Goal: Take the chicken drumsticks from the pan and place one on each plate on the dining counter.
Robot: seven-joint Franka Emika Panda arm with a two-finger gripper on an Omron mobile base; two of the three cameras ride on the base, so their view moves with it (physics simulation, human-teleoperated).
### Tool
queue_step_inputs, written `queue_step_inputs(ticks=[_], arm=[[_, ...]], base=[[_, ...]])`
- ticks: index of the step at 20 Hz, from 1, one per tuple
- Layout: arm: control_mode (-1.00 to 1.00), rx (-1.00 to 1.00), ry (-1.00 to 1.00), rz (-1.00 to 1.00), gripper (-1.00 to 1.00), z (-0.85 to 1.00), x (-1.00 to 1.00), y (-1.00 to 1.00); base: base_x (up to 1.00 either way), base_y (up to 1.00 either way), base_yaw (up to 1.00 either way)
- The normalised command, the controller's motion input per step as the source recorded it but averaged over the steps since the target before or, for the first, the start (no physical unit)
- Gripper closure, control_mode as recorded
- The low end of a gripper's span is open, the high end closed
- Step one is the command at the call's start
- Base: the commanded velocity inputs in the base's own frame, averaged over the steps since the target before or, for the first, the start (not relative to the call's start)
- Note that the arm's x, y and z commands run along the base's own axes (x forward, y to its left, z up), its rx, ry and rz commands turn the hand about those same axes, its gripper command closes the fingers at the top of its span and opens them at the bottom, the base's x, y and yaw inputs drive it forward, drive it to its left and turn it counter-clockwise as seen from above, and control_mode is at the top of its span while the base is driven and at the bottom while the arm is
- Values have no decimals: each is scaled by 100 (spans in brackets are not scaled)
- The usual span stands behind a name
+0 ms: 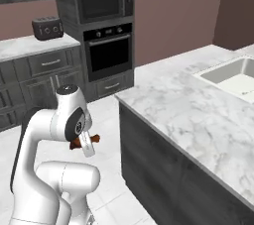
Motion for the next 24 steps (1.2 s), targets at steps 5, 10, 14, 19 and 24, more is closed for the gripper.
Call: queue_step_inputs(ticks=[5,10,14,19,24], arm=[[100,0,0,0,100,0,0,0],[100,0,0,0,100,0,0,0],[100,0,0,0,100,0,0,0],[100,0,0,0,100,0,0,0],[100,0,0,0,100,0,0,0]], base=[[-40,-100,-1],[-59,-100,0],[-45,-100,0],[-18,-100,0],[2,-100,0]])
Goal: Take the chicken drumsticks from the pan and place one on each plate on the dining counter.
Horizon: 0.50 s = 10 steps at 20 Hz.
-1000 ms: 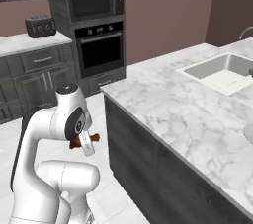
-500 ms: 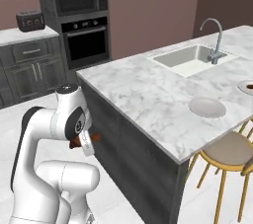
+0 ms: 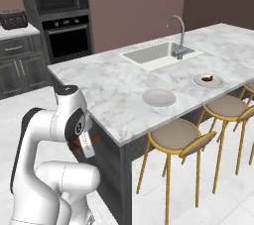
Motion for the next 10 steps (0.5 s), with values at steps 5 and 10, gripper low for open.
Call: queue_step_inputs(ticks=[5,10], arm=[[100,0,0,0,100,0,0,0],[100,0,0,0,100,0,0,0]], base=[[36,-100,11],[28,-100,23]])
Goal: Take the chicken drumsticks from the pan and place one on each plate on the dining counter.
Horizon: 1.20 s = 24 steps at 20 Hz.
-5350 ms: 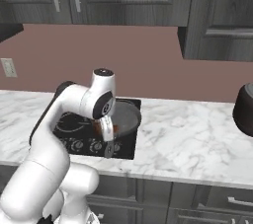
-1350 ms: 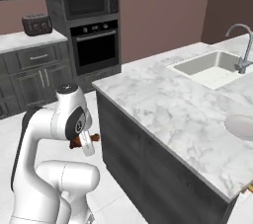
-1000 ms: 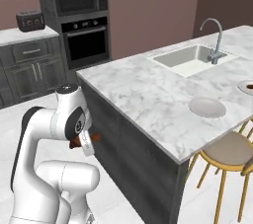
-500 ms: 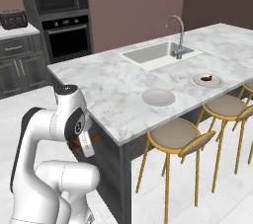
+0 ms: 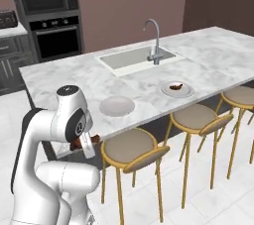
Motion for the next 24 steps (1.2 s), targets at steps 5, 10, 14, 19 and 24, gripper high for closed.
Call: queue_step_inputs(ticks=[5,10,14,19,24], arm=[[100,0,0,0,100,0,0,0],[100,0,0,0,100,0,0,0],[100,0,0,0,100,0,0,0],[100,0,0,0,100,0,0,0],[100,0,0,0,100,0,0,0]], base=[[0,-97,30],[2,-37,36],[18,-26,40],[17,-31,40],[34,-41,38]])
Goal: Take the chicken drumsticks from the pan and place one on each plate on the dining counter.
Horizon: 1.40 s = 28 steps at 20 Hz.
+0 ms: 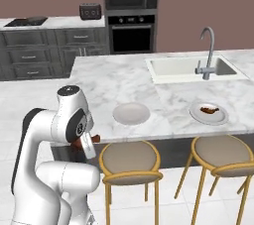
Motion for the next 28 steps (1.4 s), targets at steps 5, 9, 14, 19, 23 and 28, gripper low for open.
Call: queue_step_inputs(ticks=[5,9,14,19,23,28], arm=[[-100,0,0,7,100,-3,9,-8],[-100,0,0,26,100,-7,47,-25],[-100,0,1,4,100,47,11,-9],[-100,0,2,-9,100,97,14,0],[-100,0,2,-3,100,24,70,-3],[-100,-6,0,0,100,-78,100,0]], base=[[39,-36,29],[0,0,0],[0,0,0],[0,0,0],[0,0,0],[0,0,0]])
